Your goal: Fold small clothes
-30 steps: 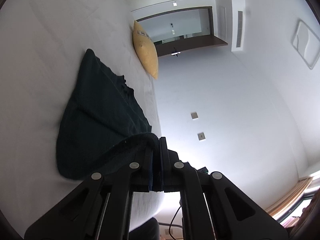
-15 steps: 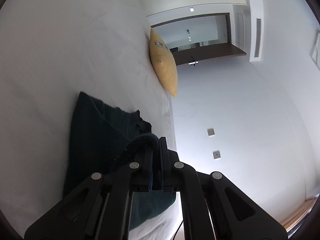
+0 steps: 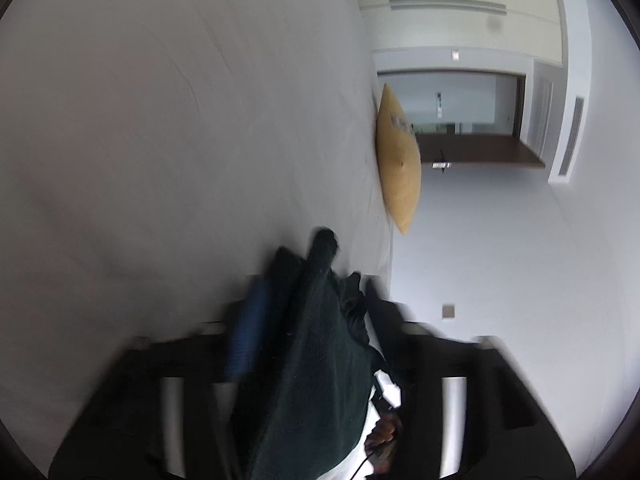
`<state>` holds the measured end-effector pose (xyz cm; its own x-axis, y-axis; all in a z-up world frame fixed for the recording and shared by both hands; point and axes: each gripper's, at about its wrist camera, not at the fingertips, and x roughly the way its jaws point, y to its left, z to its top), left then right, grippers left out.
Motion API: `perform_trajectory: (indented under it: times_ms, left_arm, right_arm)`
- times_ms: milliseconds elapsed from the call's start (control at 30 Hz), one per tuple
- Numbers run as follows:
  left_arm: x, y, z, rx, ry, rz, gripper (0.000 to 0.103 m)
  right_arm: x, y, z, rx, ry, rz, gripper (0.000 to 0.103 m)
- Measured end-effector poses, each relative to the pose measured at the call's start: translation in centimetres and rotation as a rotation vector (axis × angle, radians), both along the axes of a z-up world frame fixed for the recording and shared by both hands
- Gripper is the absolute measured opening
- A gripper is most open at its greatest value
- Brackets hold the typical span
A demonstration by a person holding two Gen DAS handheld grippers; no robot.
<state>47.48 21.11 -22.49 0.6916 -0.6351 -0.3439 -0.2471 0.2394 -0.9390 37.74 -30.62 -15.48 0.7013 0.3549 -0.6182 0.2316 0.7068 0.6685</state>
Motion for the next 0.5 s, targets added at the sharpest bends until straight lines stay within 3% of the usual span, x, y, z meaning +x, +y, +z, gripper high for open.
perform_trajectory:
  times_ms: [133,333,400,500]
  left_arm:
    - [-0.5,0.8,1.5,0.055,-0.032,-0.004,0.071]
    - [-4.1,-3.5,3.3,0.171,-0.075,-0.145,0.071]
    - [-5.5,-4.6,3.3,0.182,-0.083,-0.153,0.071]
    - [-7.9,-6.2,3.0,0.218,-0.078,-0.181,0.071]
  right_arm:
    - [-1.1,-0.1,0.6,-0.021,-0.027,0.016,0.056]
    - [-3.4,-1.6,3.6,-0.058,-0.093,-0.077,0.066]
    - [-4.1,-0.8,4.1,-0.087,-0.088,-0.013,0.066]
    - [-6.1,1.7,4.6,-0.243,-0.074,0.102,0.066]
